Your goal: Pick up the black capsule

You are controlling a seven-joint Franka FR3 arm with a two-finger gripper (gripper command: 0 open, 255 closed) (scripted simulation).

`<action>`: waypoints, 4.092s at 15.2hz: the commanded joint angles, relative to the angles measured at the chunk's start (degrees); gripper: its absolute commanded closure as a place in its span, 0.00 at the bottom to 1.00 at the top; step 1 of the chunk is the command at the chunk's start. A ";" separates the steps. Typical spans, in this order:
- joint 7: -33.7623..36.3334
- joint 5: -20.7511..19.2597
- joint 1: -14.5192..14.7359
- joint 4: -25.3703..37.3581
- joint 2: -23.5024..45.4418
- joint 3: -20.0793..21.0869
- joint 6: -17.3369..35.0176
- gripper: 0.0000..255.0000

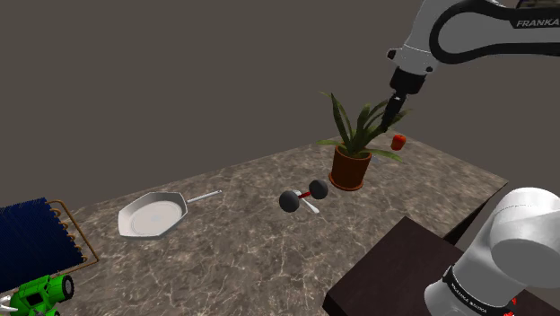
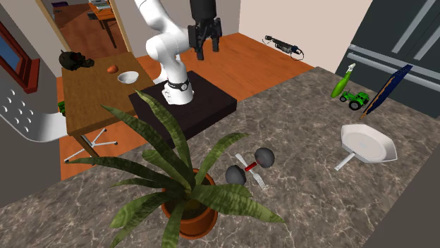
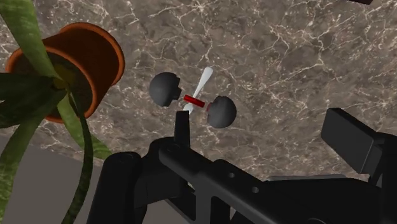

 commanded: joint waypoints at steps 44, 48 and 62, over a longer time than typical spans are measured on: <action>-74.98 20.33 4.36 25.63 82.49 -1.77 49.30 0.00; -75.03 20.35 4.30 25.64 82.57 -1.75 49.37 1.00; -74.33 19.39 5.25 24.20 78.35 -2.92 46.55 1.00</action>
